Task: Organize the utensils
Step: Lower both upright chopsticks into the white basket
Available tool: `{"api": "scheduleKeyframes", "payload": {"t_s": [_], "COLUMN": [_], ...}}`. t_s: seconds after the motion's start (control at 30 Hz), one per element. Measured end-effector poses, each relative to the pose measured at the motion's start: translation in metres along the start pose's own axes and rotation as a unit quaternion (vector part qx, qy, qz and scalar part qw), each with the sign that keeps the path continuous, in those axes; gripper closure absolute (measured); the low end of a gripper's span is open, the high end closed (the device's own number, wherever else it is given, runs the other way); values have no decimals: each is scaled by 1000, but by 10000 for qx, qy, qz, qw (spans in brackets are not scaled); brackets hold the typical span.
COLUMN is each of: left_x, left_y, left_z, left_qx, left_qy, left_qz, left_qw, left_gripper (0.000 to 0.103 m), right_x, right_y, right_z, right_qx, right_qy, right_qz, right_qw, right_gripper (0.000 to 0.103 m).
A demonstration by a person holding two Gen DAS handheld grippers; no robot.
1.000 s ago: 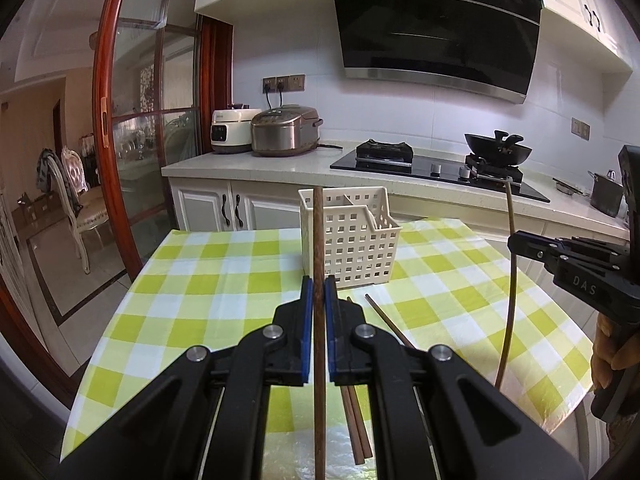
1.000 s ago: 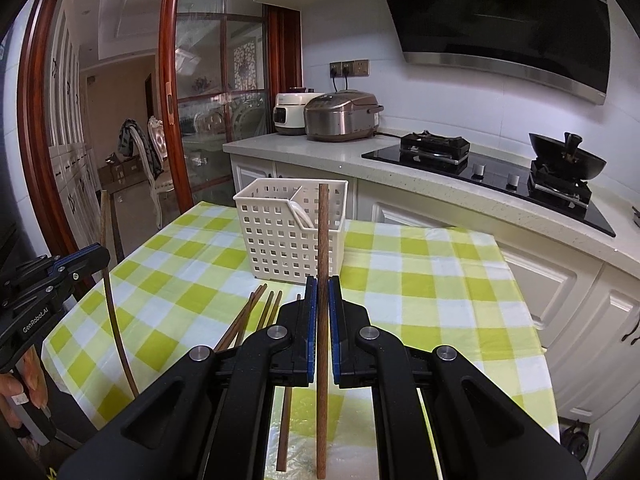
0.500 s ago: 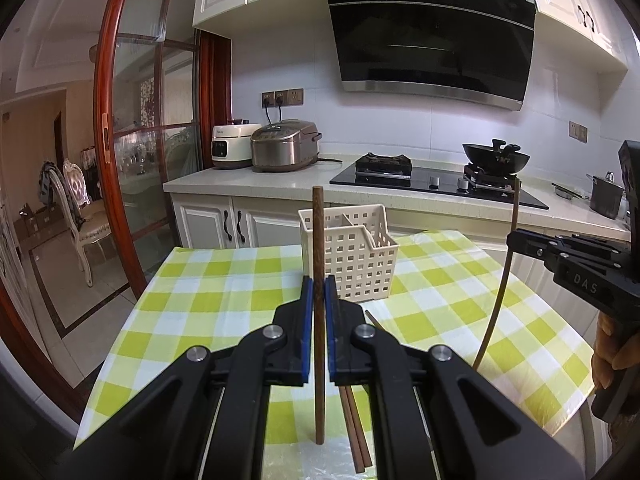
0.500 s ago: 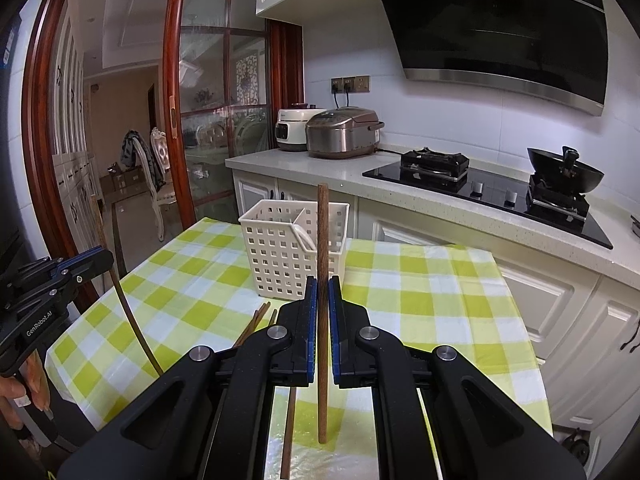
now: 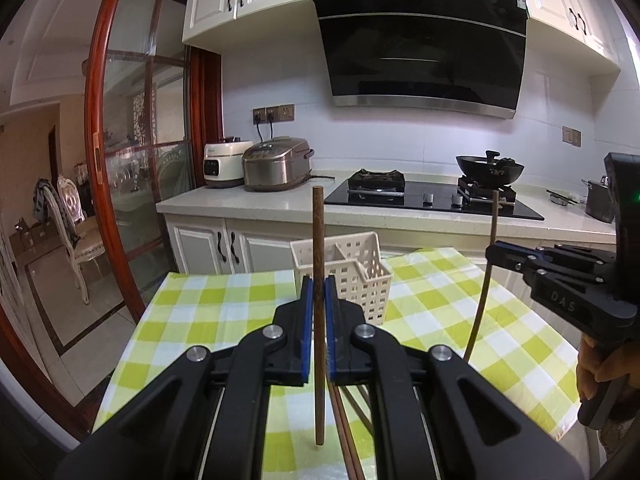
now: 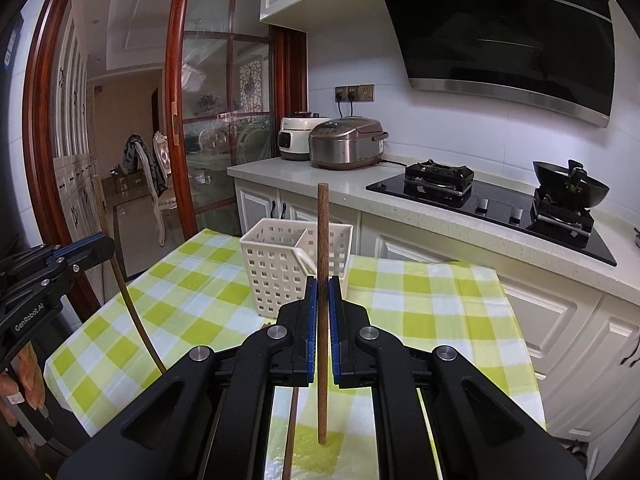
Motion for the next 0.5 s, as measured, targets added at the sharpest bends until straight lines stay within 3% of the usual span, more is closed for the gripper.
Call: {"api": "scheduleKeyframes", "payload": {"t_s": [0.5], "left_x": [-6], "left_y": [41], "left_z": [65], "left_qx": [206], "left_qy": [-53], "left_qz": [-138], "left_qw": [9997], "left_gripper": [97], "right_x": [17], "right_y": [37], "right_z": [52], "right_qx": [206], "right_qy": [23], "right_qz": [7], "right_qw": [9998], "right_gripper": [97]}}
Point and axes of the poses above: each gripper's, at about its wrist camera, not at the fingertips, and y roughly the way its jaws point, x to its right, z to its top, the point moved 2 cm from there along y, roughly the way its jaws point, and after that the axes turned 4 degrees about z, right-handed, at the moved point
